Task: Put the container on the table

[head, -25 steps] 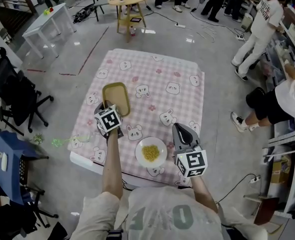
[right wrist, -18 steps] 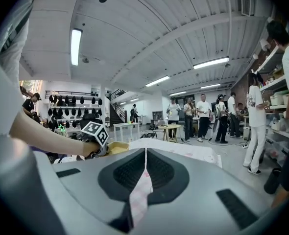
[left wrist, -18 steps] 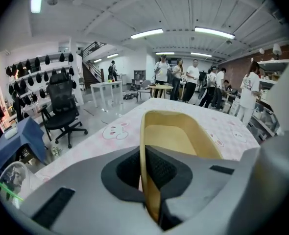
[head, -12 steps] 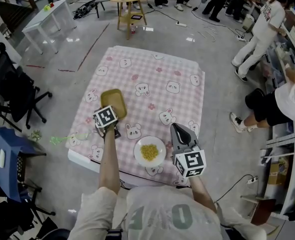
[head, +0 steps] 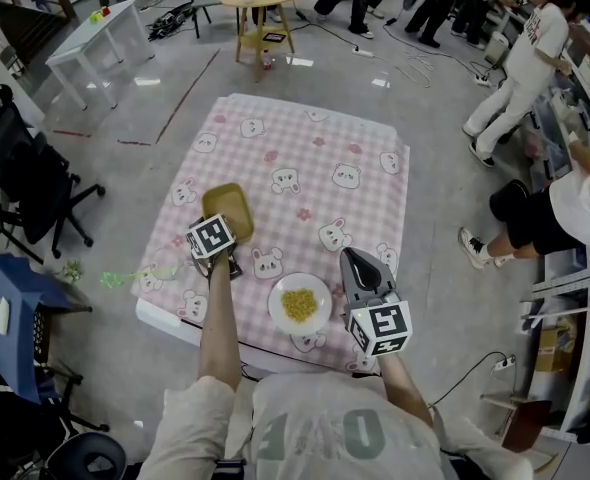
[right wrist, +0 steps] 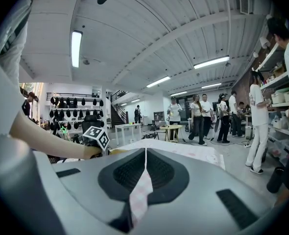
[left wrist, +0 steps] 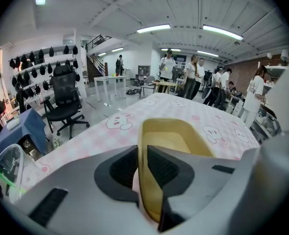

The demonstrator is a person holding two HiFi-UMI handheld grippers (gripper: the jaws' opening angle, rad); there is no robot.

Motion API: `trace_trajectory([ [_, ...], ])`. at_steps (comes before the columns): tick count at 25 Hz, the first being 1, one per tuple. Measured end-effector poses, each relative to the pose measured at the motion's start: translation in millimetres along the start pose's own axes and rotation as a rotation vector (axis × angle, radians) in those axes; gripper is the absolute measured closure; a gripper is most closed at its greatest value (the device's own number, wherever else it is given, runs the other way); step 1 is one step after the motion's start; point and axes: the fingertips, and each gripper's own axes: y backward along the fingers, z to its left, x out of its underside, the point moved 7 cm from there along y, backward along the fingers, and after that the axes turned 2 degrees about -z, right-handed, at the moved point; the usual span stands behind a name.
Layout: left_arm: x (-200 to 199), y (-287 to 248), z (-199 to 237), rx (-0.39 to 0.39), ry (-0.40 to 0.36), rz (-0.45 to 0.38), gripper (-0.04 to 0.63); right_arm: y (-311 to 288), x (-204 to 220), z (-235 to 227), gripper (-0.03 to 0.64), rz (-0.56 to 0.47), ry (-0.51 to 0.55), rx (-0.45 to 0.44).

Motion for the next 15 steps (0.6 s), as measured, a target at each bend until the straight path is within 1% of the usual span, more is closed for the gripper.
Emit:
trace_trajectory([
  [1,-2.6,1.3,-0.1,0.005,0.007,-0.016,0.551,0.1,-0.9,0.5,0.586,-0.002,0.001,-0.002],
  [2,-6.0,2.6,0.7,0.008,0.014,-0.037,0.507,0.0,-1.9,1.0,0.586,-0.004,0.002,-0.005],
  [3,-10.2,4.6,2.2,0.006,0.022,-0.060,0.489,-0.4,-2.8,1.6,0.586,-0.007,0.004,-0.008],
  [5,-20.8,13.7,4.6,-0.003,0.024,-0.093,0.489,-2.2,-5.2,2.9,0.586,-0.015,0.009,-0.014],
  [9,-45.8,36.6,-3.9,0.040,0.035,-0.176,0.484,-3.9,-11.4,5.2,0.586,-0.032,0.020,-0.026],
  [11,-63.6,53.2,-7.3,0.057,0.034,-0.244,0.485,-5.7,-14.7,6.3,0.586,-0.043,0.029,-0.033],
  [15,-101.5,99.5,-14.1,0.098,0.025,-0.416,0.485,-11.1,-23.2,8.3,0.586,-0.064,0.051,-0.041],
])
